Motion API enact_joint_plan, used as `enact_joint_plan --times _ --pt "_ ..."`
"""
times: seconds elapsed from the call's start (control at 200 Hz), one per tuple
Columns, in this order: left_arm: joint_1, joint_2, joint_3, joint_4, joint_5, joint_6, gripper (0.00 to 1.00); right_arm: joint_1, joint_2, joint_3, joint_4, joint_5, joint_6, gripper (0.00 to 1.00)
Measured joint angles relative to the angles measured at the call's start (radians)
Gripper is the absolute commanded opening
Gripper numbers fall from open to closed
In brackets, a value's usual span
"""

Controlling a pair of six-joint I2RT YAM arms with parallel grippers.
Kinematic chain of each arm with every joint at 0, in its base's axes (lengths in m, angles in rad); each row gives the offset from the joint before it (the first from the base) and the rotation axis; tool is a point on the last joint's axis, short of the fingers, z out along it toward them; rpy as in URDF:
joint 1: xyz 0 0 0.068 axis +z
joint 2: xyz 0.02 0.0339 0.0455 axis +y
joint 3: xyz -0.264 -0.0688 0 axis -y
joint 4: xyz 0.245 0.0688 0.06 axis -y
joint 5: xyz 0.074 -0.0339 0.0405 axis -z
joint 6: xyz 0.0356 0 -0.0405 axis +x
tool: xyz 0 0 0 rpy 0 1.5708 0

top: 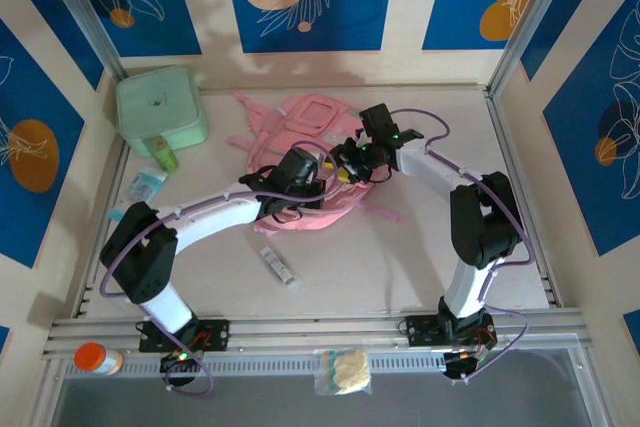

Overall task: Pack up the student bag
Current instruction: Unzip the student bag at the top-center of the table.

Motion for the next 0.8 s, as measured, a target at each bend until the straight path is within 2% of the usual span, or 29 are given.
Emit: enact_joint_plan --times 0.165,0.29,0.37,0.42,0.67,0.8 --pt "0.0 0.01 0.018 -0.009 0.0 -0.001 0.0 0.03 0.001 -0.005 -0.001 0.049 0.021 0.42" --pt "0.0 0.014 0.029 -0.024 0.0 -0.001 0.0 0.035 0.001 -0.007 0.002 0.074 0.048 0.24" --pt "0.0 0.015 0.031 -0.026 0.0 0.0 0.0 0.035 0.001 -0.009 -0.003 0.083 0.059 0.07" --pt "0.0 0.015 0.031 -0.033 0.0 0.003 0.0 0.035 0.001 -0.008 -0.006 0.085 0.05 0.0" --pt "0.017 -0.011 0.021 -0.094 -0.032 0.131 0.0 -0.016 -0.013 -0.004 -0.052 0.036 -0.07 0.0" --pt "0.087 -0.079 -0.023 -0.106 -0.026 0.216 0.0 -0.101 -0.038 -0.004 -0.124 -0.026 -0.18 0.0"
